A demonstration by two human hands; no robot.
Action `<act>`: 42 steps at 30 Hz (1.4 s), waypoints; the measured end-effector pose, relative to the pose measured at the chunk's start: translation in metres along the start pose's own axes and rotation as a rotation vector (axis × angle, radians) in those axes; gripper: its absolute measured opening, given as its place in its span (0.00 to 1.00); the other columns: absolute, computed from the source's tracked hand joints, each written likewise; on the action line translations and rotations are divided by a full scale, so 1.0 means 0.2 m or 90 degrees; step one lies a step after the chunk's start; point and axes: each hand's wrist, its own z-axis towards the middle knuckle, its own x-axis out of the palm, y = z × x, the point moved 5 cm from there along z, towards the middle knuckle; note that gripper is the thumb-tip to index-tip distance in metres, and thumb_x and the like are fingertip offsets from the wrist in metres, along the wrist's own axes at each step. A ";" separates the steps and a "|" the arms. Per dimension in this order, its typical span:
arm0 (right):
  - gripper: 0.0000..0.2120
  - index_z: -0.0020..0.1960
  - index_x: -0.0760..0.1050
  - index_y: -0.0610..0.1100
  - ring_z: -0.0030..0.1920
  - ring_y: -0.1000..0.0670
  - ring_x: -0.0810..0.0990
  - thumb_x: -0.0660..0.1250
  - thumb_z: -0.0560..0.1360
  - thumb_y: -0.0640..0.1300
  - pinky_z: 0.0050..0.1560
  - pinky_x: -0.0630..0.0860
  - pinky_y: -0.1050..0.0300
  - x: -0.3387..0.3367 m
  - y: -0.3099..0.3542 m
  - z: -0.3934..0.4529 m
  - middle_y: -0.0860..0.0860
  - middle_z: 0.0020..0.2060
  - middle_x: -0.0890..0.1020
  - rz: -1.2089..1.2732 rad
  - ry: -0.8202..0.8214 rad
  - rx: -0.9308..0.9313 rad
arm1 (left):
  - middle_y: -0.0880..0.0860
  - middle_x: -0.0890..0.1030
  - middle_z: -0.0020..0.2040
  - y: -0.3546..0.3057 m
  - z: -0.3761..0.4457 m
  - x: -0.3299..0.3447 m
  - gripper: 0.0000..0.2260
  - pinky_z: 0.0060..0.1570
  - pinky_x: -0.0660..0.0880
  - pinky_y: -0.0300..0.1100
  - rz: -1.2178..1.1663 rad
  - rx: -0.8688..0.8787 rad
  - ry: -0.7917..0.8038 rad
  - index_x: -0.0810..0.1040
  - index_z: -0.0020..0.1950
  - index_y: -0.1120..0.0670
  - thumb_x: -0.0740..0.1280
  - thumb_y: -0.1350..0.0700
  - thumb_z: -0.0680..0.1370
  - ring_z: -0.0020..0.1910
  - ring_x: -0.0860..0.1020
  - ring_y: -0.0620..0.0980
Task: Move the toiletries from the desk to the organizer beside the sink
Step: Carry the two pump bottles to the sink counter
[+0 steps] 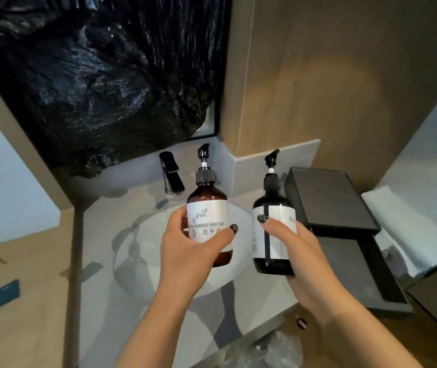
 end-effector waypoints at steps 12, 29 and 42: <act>0.11 0.47 0.79 0.52 0.42 0.51 0.84 0.75 0.66 0.44 0.41 0.82 0.53 0.08 -0.02 0.27 0.52 0.39 0.85 -0.141 0.038 -0.032 | 0.48 0.79 0.46 0.10 0.21 -0.10 0.27 0.27 0.73 0.27 0.050 0.016 -0.131 0.72 0.58 0.50 0.79 0.62 0.64 0.37 0.79 0.33; 0.10 0.46 0.81 0.47 0.40 0.51 0.84 0.76 0.67 0.39 0.35 0.76 0.62 0.72 -0.17 0.75 0.51 0.38 0.86 -0.169 0.045 -0.031 | 0.49 0.77 0.55 0.60 1.14 -0.84 0.35 0.53 0.79 0.42 0.166 0.108 -0.209 0.66 0.66 0.57 0.80 0.62 0.64 0.54 0.79 0.47; 0.15 0.45 0.82 0.48 0.38 0.54 0.83 0.79 0.61 0.39 0.40 0.74 0.58 0.86 -0.23 0.89 0.50 0.38 0.86 -0.180 0.082 0.000 | 0.45 0.76 0.53 0.80 1.40 -1.00 0.32 0.49 0.72 0.32 0.178 -0.033 -0.216 0.64 0.63 0.50 0.77 0.61 0.66 0.51 0.77 0.43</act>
